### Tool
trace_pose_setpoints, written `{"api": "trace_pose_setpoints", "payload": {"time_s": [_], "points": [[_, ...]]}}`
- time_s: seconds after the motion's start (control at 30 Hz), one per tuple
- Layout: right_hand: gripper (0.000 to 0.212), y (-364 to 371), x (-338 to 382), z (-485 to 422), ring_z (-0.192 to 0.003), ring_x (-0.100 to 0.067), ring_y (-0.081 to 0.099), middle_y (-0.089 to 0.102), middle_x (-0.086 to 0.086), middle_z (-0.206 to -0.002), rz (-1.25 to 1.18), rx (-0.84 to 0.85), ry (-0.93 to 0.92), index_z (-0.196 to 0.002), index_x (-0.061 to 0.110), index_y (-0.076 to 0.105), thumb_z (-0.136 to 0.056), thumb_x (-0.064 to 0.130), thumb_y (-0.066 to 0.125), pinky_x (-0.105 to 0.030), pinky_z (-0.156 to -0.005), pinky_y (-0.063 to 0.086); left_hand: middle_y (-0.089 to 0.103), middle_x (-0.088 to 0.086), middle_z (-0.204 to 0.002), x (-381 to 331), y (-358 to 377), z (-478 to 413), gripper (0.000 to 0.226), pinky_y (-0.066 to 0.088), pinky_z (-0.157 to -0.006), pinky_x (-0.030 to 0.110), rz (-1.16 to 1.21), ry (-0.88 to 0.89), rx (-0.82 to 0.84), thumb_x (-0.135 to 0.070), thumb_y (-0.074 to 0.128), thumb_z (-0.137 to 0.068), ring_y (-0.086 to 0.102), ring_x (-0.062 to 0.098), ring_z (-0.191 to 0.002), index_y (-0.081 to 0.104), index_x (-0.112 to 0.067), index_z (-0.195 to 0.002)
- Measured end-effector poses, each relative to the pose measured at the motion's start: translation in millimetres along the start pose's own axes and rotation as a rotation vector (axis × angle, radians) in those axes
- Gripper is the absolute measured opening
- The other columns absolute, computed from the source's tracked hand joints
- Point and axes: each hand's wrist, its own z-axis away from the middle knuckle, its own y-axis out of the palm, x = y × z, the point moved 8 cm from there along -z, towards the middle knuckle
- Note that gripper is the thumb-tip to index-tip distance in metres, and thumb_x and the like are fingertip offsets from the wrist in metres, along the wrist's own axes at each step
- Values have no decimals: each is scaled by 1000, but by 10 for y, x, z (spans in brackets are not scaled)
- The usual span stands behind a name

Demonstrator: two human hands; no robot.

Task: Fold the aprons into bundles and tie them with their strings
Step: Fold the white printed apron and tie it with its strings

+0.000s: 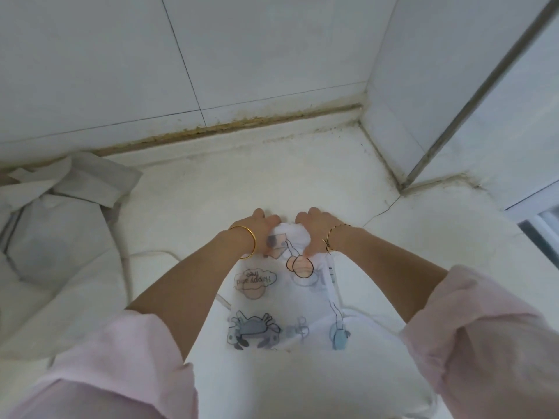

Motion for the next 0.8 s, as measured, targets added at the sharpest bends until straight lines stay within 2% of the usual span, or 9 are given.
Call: {"api": "trace_pose_setpoints", "payload": {"time_s": [0.07,0.17,0.27,0.37,0.5,0.57,0.67,0.73,0.8], "points": [[61,53,-37,95,-106,-28,53,48,-9,-121,-131,52,10,-127,12,42,-80,41,68,-35,-83,47,37,9,-118,-93,32,50,59,51,-79,40,-42,5,20,-34,70,-77,55,33,-93,40,-20,-126],[48,106,-89,222,-95,-23,51,53,-7,-110,-131,93,16,-118,8,47,-86,40,62,-30,-79,42,45,7,-102,-249,42,136,43,46,-72,35,-61,53,20,-31,71,-78,51,28,-86,47,-14,-109],[35,180,-133,310,-78,-21,50,53,-3,-83,-73,146,51,-88,10,52,-86,43,62,-27,-65,40,47,2,-89,-366,24,232,30,38,-67,30,-5,109,12,-21,69,-80,47,23,-83,43,-15,-93],[41,172,-225,423,-66,-19,48,47,1,-67,-130,202,104,-66,14,48,-82,48,65,-26,-61,39,47,0,-87,-485,-89,334,25,34,-65,27,-30,164,-6,-17,65,-82,46,21,-82,41,-17,-91],[32,-269,-351,736,-84,-23,60,54,-2,-85,-417,175,165,-89,11,61,-78,38,74,-29,-61,56,47,1,-87,-671,-571,510,21,31,-60,27,-44,206,-121,-19,64,-85,45,22,-81,44,-17,-92],[26,-760,-344,851,-75,-22,63,59,-8,-87,-406,34,146,-85,10,60,-80,31,73,-26,-51,56,49,4,-91,-731,-974,646,20,32,-65,28,-59,200,-280,-26,62,-86,49,24,-84,46,-16,-94],[31,-1659,-248,1047,-89,-29,60,59,-16,-107,-66,-446,96,-100,4,60,-82,28,67,-31,-70,52,57,8,-92,-773,-1588,923,27,33,-63,30,-108,124,-642,-32,59,-87,57,30,-86,49,-14,-104],[32,-2068,-184,1290,-96,-31,54,52,-19,-112,-36,-801,28,-105,1,59,-82,22,65,-33,-75,44,62,12,-88,-876,-1893,1197,23,30,-60,31,-236,136,-985,-19,60,-84,60,33,-78,53,-9,-103],[25,-2109,-133,1542,-93,-33,51,51,-22,-107,-35,-1067,-81,-100,-2,59,-77,6,65,-39,-73,46,62,13,-72,-1011,-1935,1466,19,31,-53,29,-387,212,-1264,-3,64,-68,59,31,-60,58,-5,-86]]}}
